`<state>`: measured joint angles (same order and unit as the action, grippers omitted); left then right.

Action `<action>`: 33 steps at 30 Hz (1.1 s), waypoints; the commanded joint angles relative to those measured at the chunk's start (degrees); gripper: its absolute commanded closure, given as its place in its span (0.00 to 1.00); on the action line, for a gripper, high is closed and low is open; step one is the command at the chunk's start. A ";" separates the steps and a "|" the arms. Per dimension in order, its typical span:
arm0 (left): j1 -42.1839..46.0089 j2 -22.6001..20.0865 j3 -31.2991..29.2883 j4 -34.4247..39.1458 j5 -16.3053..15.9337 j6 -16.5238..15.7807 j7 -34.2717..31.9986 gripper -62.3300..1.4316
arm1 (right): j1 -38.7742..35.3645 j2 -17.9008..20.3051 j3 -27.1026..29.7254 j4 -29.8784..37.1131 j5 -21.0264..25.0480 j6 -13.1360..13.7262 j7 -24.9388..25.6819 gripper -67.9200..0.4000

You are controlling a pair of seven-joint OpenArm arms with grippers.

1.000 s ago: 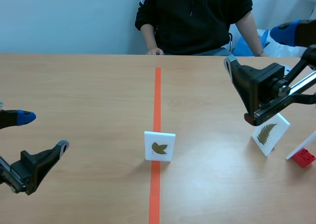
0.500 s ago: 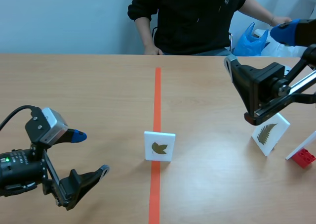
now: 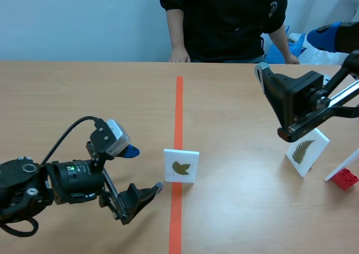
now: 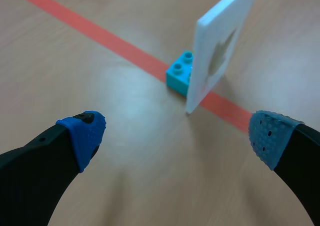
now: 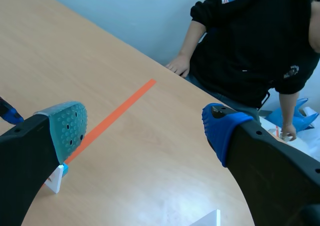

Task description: Sort the leaf by its shape. The table is split by an orange tape line. A compound leaf with several leaflets goes to the left side, a simple leaf with one blade goes to the right side. Return to the home posture when a red brick is placed on the table.

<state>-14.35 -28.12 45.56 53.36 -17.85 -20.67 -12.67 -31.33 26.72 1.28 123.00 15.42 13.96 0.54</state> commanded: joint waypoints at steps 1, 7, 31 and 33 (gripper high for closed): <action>-0.98 1.33 0.63 0.35 -0.55 -0.09 -1.05 0.02 | 0.59 0.72 0.61 -0.07 0.15 -0.42 0.83 0.30; -4.31 6.40 4.17 -3.61 -0.55 0.17 -1.27 0.02 | 0.70 0.72 0.61 -0.07 0.15 -0.42 0.85 0.30; -5.84 11.76 4.74 -7.63 1.40 3.19 -3.45 0.50 | 0.72 0.72 0.61 -0.07 0.15 -0.42 0.85 0.30; -5.84 11.76 4.74 -7.63 1.42 3.39 -3.45 0.58 | 0.72 0.72 0.61 -0.07 0.15 -0.42 0.85 0.30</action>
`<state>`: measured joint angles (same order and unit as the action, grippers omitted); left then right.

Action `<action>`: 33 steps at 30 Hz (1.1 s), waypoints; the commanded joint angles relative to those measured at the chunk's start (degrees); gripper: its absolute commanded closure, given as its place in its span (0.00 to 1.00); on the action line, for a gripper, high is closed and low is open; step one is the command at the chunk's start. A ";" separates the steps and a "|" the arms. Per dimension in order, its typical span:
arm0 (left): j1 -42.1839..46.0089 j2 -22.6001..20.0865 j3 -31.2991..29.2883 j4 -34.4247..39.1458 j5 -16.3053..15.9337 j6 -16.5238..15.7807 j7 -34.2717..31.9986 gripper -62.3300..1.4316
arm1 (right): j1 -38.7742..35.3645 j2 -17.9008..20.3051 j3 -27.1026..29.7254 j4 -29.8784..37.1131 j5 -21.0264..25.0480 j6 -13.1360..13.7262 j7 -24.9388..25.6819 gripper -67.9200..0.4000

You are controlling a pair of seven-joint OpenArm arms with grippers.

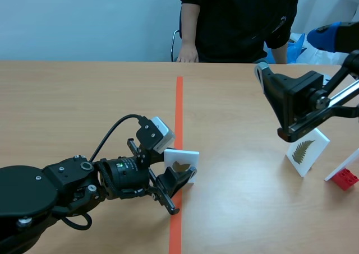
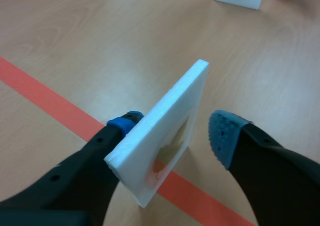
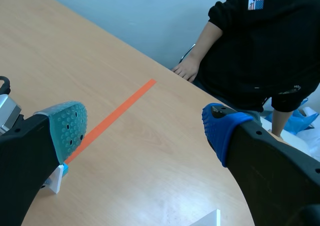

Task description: Sort the leaf by its shape. The table is split by an orange tape line. A compound leaf with several leaflets goes to the left side, a simple leaf with one blade goes to the right side. Return to the home posture when a red brick is placed on the table.

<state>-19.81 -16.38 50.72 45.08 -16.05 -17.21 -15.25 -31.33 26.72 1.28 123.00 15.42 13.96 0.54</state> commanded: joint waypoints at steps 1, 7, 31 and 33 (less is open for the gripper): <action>-0.37 0.02 -0.42 0.66 -0.35 -0.04 -0.87 0.62 | 0.72 0.72 0.61 -0.07 0.15 -0.42 0.85 0.30; -0.37 0.02 -0.42 0.66 1.38 -0.04 -1.51 0.77 | 0.72 0.72 0.61 -0.07 0.15 -0.42 0.85 0.30; 3.85 -3.78 -11.50 3.19 -0.98 -0.07 -2.54 0.88 | 0.74 0.72 0.61 -0.07 0.15 -0.42 0.87 0.30; 5.35 -4.98 -15.08 3.98 -1.79 -0.07 -2.38 0.88 | 0.74 0.72 0.61 -0.07 0.15 -0.42 0.85 0.30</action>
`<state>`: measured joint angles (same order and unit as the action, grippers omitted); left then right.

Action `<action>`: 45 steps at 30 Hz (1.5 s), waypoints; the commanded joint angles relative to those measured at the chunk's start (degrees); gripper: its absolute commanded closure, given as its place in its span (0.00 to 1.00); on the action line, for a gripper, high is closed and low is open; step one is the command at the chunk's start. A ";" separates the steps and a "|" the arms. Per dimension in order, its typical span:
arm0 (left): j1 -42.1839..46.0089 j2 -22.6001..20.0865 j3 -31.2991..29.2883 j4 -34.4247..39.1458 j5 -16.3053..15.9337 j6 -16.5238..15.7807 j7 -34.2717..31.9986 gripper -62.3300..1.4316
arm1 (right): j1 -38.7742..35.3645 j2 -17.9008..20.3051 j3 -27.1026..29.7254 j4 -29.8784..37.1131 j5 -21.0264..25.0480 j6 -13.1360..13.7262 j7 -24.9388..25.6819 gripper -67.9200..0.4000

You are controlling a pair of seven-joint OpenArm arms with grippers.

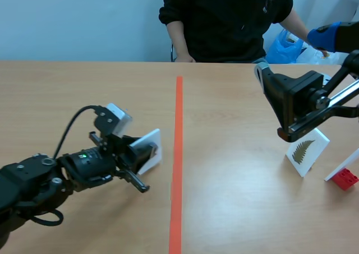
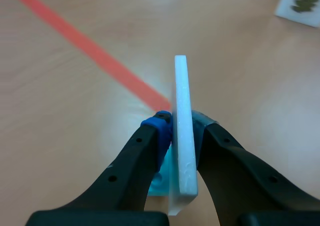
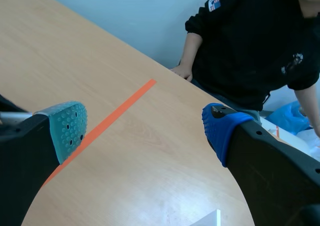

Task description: Sort the leaf by its shape. The table is split by an orange tape line. A compound leaf with several leaflets goes to the left side, a simple leaf with one blade goes to the right side. Return to the home posture when a red brick is placed on the table.

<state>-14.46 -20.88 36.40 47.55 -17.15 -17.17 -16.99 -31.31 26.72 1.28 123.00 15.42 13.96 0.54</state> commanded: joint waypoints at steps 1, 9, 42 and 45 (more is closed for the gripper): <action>0.74 -1.11 -2.51 1.84 -1.42 -0.11 -0.59 0.88 | 0.72 0.72 0.61 -0.07 0.15 -0.42 0.85 0.30; 6.19 -4.59 -15.13 2.12 -4.76 -0.07 -1.62 0.88 | 0.72 0.68 0.61 -0.07 0.15 -0.42 0.87 0.30; 11.10 -5.81 -29.35 0.17 -4.50 19.32 -1.16 0.84 | 0.70 0.24 0.61 -0.07 0.15 -0.44 0.87 0.30; 11.10 -5.81 -29.35 0.17 -4.48 19.61 -1.14 0.63 | 0.70 0.24 0.61 -0.07 0.15 -0.44 0.87 0.30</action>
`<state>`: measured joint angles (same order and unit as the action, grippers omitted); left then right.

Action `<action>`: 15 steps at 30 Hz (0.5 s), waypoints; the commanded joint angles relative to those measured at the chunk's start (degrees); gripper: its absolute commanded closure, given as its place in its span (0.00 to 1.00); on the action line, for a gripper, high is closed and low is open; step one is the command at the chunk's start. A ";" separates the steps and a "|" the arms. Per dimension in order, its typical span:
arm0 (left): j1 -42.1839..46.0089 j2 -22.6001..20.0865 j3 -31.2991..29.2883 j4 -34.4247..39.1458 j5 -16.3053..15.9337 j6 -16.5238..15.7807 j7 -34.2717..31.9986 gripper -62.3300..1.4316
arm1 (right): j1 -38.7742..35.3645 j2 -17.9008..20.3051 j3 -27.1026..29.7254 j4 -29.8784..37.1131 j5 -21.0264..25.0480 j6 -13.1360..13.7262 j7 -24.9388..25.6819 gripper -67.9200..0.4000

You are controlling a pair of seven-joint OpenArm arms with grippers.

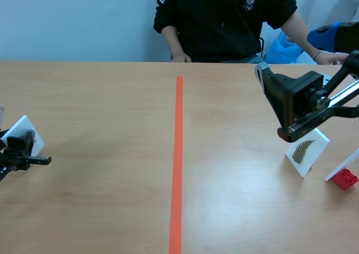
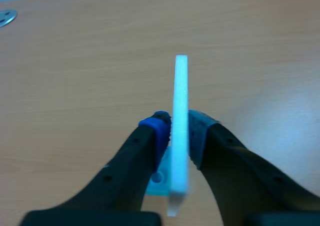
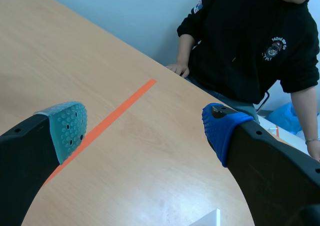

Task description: Sort the leaf by its shape. The table is split by an orange tape line. A compound leaf with several leaflets goes to the left side, a simple leaf with one blade goes to the right side. Return to the home posture when a red brick is placed on the table.

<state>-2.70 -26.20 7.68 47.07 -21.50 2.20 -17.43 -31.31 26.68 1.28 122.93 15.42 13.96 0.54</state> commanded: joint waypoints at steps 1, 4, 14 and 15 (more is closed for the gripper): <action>-0.66 -0.50 -0.63 0.66 -0.04 0.24 -0.74 0.55 | 0.70 0.28 0.61 0.00 0.15 -0.44 0.87 0.30; -0.66 -0.50 -0.63 0.66 0.07 0.20 -0.74 0.38 | 0.70 0.28 0.61 0.00 0.15 -0.44 0.87 0.30; -0.66 -0.52 -0.63 0.68 0.07 0.22 -1.07 0.00 | 0.70 0.28 0.61 0.00 0.15 -0.44 0.87 0.30; -0.66 -0.52 -0.63 0.72 0.07 0.22 -1.25 0.00 | 0.70 0.28 0.61 0.00 0.15 -0.44 0.87 0.30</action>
<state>-2.70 -26.20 7.68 47.07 -21.28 2.15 -17.50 -31.31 26.68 1.28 122.93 15.42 13.96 0.54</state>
